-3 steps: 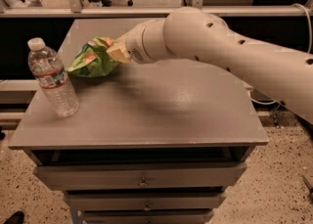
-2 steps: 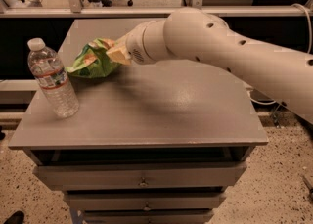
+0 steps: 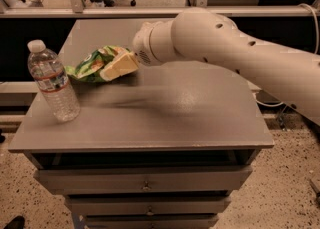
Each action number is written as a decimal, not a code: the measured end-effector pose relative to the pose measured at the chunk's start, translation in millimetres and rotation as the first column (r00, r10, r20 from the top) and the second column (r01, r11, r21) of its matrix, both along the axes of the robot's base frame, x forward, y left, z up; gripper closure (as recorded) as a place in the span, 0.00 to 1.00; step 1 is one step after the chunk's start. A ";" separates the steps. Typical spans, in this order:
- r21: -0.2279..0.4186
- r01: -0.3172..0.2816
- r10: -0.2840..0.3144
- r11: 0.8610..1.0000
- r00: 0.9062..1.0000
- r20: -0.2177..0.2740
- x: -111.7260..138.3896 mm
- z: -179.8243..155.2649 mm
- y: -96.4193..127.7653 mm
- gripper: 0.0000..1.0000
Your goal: Move green rice chip bag near water bottle
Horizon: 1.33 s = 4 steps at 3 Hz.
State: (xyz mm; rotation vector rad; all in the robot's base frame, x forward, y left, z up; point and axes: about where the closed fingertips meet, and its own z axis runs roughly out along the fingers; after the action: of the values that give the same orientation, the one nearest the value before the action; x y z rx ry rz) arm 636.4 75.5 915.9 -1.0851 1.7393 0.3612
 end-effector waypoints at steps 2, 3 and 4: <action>0.086 0.038 -0.039 0.996 0.999 0.004 15.1 16.4 -96.1 0.00; 0.153 0.096 -0.110 0.984 0.990 0.083 15.5 45.1 -182.4 0.00; 0.195 0.166 -0.202 0.967 0.963 0.181 11.1 74.8 -263.2 0.00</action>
Offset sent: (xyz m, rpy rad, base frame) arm 0.0319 -0.2171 0.0358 0.1797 -0.0379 -0.1083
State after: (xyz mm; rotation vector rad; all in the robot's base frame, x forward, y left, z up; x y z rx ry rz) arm 647.5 -187.8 990.7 -0.7950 1.5812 0.2749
